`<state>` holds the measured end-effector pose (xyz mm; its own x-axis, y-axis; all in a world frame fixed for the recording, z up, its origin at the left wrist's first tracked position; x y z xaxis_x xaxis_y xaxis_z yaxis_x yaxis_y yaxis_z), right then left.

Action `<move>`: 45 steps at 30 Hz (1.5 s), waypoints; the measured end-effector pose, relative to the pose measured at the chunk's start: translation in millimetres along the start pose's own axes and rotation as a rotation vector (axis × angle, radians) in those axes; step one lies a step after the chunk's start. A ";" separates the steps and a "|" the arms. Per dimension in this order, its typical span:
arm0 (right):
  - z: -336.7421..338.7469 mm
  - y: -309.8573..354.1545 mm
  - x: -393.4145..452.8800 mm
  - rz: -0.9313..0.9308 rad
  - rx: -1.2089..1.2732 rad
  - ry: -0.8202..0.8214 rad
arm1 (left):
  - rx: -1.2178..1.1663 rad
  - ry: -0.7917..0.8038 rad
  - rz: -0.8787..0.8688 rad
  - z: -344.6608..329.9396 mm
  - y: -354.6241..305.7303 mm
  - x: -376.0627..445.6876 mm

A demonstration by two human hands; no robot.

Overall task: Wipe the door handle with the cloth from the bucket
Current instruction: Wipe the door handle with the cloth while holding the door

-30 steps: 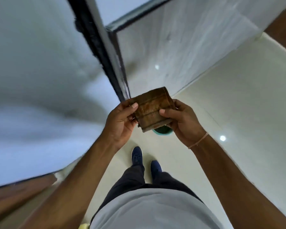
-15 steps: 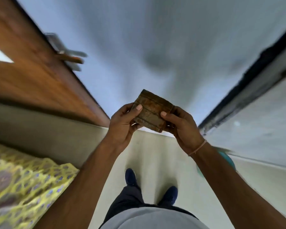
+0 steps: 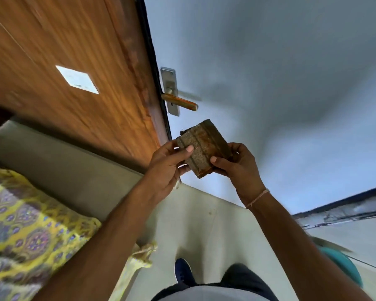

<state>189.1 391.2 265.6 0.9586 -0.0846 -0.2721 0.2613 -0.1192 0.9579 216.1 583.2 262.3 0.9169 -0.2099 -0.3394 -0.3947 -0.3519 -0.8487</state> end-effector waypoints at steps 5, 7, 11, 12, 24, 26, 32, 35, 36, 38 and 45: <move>-34.0 13.8 34.7 0.078 -0.207 -0.063 | 0.063 0.007 -0.006 32.6 -41.8 43.7; -42.0 14.9 51.4 0.088 -0.272 -0.084 | 0.067 -0.018 -0.003 40.3 -51.1 62.9; -54.7 15.2 89.0 0.115 -0.343 -0.096 | 0.076 -0.051 -0.002 50.0 -65.5 96.2; -57.6 15.6 98.3 0.121 -0.364 -0.104 | 0.083 -0.060 -0.005 52.2 -68.8 104.2; -113.6 56.0 132.1 0.410 -0.842 -0.118 | 0.145 -0.009 0.004 60.5 -108.4 154.9; -128.2 54.5 133.7 0.391 -0.921 -0.117 | 0.143 0.036 0.030 62.5 -111.1 160.2; -171.6 43.5 134.5 0.318 -1.033 -0.350 | 0.114 0.246 0.072 78.9 -126.0 166.0; -196.0 36.9 137.4 0.285 -0.969 -0.486 | 0.221 0.388 0.070 94.9 -138.3 169.6; -200.8 36.1 139.2 0.285 -0.934 -0.526 | 0.276 0.419 0.037 100.2 -143.9 170.2; -203.0 38.9 139.5 0.298 -0.887 -0.613 | 0.422 0.480 -0.098 107.4 -159.3 167.9; -189.9 74.2 126.3 0.480 -1.111 -0.867 | 1.129 0.377 -1.297 139.2 -179.4 158.4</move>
<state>351.1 559.6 319.9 0.7162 -0.4915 0.4955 0.2808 0.8529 0.4401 440.4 740.0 304.3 0.4508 -0.5701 0.6868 0.8922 0.2644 -0.3661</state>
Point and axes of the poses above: each hand's wrist, its own x-axis towards the middle knuckle, its own z-axis out of the back of the hand, y = z × x, the point moved 3 cm from there along x, towards the middle knuckle, and after that the axes turned 4 degrees about y, right-handed, at the moved point
